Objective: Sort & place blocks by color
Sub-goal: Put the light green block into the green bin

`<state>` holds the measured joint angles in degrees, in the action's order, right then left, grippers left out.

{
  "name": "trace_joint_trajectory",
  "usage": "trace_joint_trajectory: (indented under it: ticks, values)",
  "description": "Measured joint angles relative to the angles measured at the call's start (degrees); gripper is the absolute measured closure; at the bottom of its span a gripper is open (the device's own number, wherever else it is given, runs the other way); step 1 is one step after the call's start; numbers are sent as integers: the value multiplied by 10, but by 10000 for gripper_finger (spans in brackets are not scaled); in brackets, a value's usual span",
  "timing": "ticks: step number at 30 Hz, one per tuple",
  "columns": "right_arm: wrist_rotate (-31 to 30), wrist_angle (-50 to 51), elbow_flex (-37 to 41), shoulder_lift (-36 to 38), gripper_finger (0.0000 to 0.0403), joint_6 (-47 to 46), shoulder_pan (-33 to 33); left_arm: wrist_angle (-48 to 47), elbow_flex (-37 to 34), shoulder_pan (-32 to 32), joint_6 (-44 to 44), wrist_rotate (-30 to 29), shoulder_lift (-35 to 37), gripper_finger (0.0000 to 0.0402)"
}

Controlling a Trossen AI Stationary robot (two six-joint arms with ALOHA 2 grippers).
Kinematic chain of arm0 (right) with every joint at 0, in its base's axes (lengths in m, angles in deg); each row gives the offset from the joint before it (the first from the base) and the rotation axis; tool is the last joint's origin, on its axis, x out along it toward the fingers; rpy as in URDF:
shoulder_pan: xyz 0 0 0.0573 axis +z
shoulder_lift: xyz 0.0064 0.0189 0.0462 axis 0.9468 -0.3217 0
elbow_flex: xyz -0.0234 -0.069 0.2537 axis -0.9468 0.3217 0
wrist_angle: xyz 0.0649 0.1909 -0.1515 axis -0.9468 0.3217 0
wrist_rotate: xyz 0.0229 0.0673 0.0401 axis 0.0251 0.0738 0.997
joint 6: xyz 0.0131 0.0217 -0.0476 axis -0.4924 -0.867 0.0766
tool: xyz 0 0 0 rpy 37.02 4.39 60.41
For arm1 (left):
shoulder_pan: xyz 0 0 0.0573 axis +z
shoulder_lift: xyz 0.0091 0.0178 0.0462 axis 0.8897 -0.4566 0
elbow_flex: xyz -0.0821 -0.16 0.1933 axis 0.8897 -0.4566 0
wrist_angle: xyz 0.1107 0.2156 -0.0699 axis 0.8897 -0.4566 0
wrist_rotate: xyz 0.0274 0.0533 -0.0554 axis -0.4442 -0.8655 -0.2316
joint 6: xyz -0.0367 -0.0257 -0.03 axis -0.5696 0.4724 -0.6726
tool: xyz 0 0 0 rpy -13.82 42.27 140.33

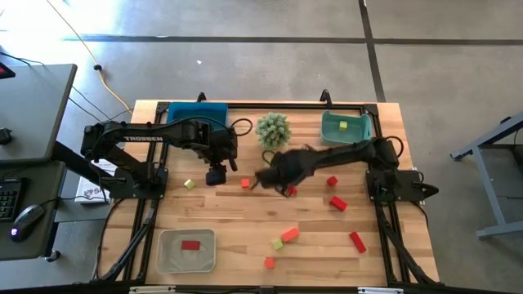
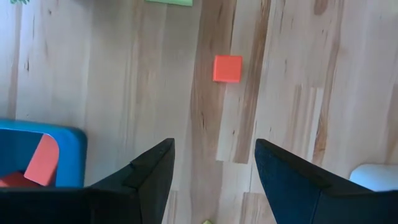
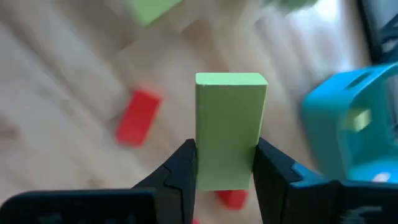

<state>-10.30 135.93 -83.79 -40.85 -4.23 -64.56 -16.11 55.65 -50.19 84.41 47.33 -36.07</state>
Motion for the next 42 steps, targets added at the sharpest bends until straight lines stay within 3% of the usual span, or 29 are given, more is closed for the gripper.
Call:
trace_joint_trajectory:
  ticks: [8,16,25,34,42]
  values:
    - [-62,2,45,37,308,97,-77,-5,0,0,-17,0,0,190]
    - [-74,-21,226,161,308,100,-163,29,0,0,-16,-2,0,190]
    - [-74,-125,369,305,308,109,-289,121,0,0,-16,-2,0,190]
    - [-24,-291,467,339,300,178,-410,148,0,1,-22,-2,-10,190]
    - [34,-383,500,338,303,232,-491,148,0,1,-36,-2,-61,190]
